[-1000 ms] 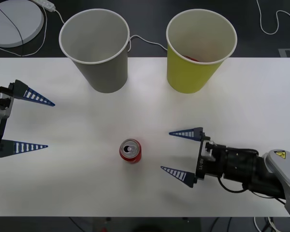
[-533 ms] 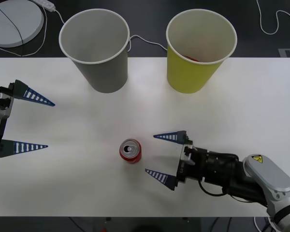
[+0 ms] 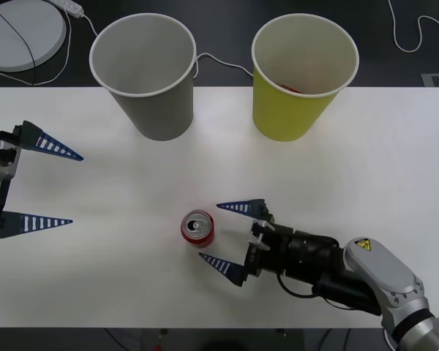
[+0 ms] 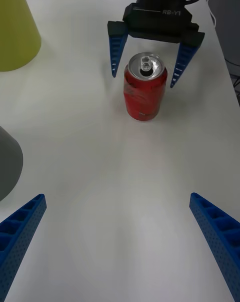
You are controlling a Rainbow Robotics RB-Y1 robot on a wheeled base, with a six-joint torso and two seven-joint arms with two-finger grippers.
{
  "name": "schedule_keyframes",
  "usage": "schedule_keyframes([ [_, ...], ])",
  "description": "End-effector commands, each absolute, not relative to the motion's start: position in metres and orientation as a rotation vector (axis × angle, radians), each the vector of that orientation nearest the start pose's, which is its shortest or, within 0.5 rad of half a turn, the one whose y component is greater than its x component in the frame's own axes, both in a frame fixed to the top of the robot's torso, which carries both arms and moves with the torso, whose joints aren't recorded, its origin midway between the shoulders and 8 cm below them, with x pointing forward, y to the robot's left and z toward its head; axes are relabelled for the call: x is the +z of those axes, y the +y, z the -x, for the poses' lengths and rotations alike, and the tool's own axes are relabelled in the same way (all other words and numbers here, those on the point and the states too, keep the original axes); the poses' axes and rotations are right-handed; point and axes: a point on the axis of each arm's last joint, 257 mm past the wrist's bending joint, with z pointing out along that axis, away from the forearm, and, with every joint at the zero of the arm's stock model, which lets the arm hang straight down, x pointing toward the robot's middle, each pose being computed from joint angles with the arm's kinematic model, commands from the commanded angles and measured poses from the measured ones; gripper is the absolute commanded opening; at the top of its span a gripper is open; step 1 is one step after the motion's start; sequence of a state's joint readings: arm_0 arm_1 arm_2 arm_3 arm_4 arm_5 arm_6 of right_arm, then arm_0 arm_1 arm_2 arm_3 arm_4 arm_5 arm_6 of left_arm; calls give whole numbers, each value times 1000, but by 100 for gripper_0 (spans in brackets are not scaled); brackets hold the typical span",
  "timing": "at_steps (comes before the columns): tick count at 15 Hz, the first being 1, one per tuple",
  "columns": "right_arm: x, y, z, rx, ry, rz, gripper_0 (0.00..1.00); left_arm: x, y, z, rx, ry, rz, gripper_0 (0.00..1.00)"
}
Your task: Put the can into the green bin and the plastic bottle into the gray bin
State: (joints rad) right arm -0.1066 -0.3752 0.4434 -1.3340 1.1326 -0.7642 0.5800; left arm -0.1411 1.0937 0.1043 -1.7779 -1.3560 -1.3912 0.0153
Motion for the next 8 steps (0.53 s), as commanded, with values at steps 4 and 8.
schedule_keyframes([
  [4,-324,15,-391,577,1327,1187,100,-148,275,-382,-253,1464,-1836,100],
  [8,-322,23,-397,558,1337,1165,100,-148,275,-382,-253,1464,-1836,100],
])
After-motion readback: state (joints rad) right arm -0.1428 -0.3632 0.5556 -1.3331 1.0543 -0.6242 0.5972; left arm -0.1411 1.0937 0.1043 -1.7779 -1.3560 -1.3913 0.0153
